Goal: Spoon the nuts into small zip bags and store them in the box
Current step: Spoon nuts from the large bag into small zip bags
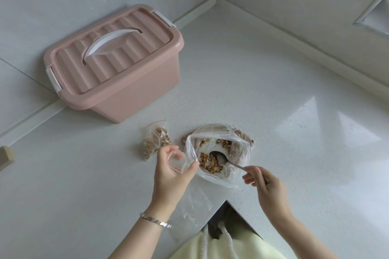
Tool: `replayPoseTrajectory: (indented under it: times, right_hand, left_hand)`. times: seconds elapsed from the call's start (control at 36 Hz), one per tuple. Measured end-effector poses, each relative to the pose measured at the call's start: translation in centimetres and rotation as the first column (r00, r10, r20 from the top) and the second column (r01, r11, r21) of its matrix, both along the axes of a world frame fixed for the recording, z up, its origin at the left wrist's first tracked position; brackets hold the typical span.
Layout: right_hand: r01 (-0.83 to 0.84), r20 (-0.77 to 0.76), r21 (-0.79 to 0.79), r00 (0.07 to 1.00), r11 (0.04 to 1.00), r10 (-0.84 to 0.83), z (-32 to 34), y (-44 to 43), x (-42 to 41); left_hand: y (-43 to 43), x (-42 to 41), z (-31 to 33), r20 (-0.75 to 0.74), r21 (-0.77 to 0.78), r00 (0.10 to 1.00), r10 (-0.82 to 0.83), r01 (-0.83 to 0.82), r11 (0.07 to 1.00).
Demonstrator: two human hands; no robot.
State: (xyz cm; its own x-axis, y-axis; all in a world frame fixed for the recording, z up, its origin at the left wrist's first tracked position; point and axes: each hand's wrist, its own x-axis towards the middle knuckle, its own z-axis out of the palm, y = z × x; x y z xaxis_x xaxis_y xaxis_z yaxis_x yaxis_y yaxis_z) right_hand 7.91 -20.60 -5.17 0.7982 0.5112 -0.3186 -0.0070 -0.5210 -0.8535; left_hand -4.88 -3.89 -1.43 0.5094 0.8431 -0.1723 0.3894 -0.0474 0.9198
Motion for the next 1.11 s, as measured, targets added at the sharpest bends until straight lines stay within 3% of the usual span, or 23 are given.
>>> replayPoseTrajectory:
  times: [0.17,0.31,0.53,0.89,1.11]
  right_hand:
    - [0.15,-0.277,0.046,0.952,0.988,-0.132,-0.4,1.0,-1.1]
    - [0.251,-0.516,0.025,0.832,0.968,-0.202,-0.4,1.8,-1.2]
    - [0.372,-0.598,0.042,0.753,0.927,-0.275,0.2,0.5,0.1]
    - [0.363,-0.444,0.342,0.876,0.867,-0.191,6.7,0.3,1.4]
    - [0.153,-0.112,0.443,0.987,0.883,-0.114,8.5,1.1,-0.4]
  left_hand:
    - [-0.2,-0.2,-0.3,-0.029,0.014,0.998,-0.05,0.05,0.999]
    - [-0.2,-0.3,-0.4,-0.043,0.016,0.997,-0.056,0.057,0.998]
    - [-0.2,-0.1,-0.2,-0.06,0.011,0.997,-0.057,0.058,0.998]
    - [-0.6,3.2,0.8,-0.107,-0.007,0.989,-0.105,0.104,0.995]
    - [-0.8,4.3,1.2,-0.135,-0.028,0.986,-0.097,0.094,0.995]
